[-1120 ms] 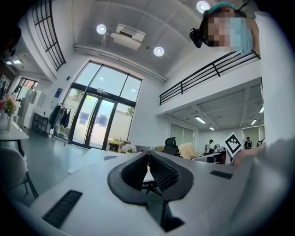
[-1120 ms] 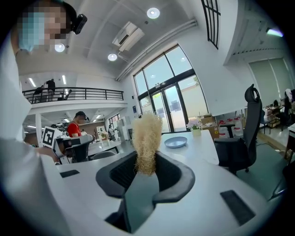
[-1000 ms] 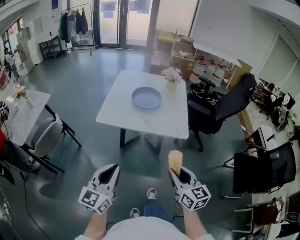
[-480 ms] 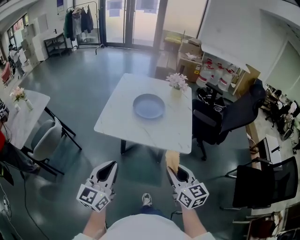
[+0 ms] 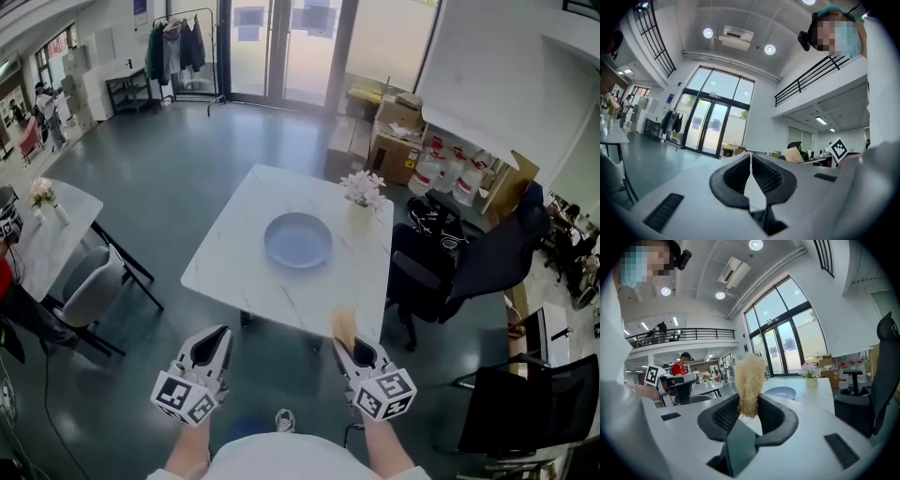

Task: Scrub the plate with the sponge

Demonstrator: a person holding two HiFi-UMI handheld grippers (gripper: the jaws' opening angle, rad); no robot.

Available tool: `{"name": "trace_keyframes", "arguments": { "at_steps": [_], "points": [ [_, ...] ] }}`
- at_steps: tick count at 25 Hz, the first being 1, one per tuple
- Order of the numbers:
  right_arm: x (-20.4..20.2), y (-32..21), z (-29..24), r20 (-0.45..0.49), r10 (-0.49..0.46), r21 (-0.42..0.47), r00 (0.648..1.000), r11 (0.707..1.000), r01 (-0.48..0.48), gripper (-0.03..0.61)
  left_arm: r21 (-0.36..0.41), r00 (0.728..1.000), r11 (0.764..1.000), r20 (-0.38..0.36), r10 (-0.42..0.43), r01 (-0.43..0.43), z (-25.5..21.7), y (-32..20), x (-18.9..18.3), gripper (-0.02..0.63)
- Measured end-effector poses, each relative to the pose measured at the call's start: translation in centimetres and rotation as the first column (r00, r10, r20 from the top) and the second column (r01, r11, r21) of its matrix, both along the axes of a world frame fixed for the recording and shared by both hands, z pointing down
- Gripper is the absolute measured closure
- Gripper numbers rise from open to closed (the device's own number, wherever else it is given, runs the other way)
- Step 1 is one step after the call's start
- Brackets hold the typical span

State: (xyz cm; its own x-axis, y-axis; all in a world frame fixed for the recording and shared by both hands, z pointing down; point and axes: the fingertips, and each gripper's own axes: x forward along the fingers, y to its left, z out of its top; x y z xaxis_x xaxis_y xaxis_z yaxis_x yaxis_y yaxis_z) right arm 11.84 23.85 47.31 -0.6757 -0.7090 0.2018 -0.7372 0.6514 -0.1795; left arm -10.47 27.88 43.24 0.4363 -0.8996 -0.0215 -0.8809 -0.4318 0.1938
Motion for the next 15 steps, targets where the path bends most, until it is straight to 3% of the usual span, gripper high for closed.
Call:
{"name": "trace_keyframes", "arguments": {
  "at_steps": [6, 15],
  "points": [
    [0.0, -2.9, 1.1, 0.007, -0.024, -0.022, 1.0, 0.999, 0.024, 0.46, -0.032, 1.0, 0.999, 0.001, -0.03, 0.03, 1.2, -2.7, 0.2, 0.574],
    [-0.9, -8.6, 2.0, -0.006, 0.01, -0.038, 1.0, 0.999, -0.01, 0.461, -0.045, 1.0, 0.999, -0.018, 0.006, -0.007, 2.5, -9.5, -0.7, 0.574]
  ]
}}
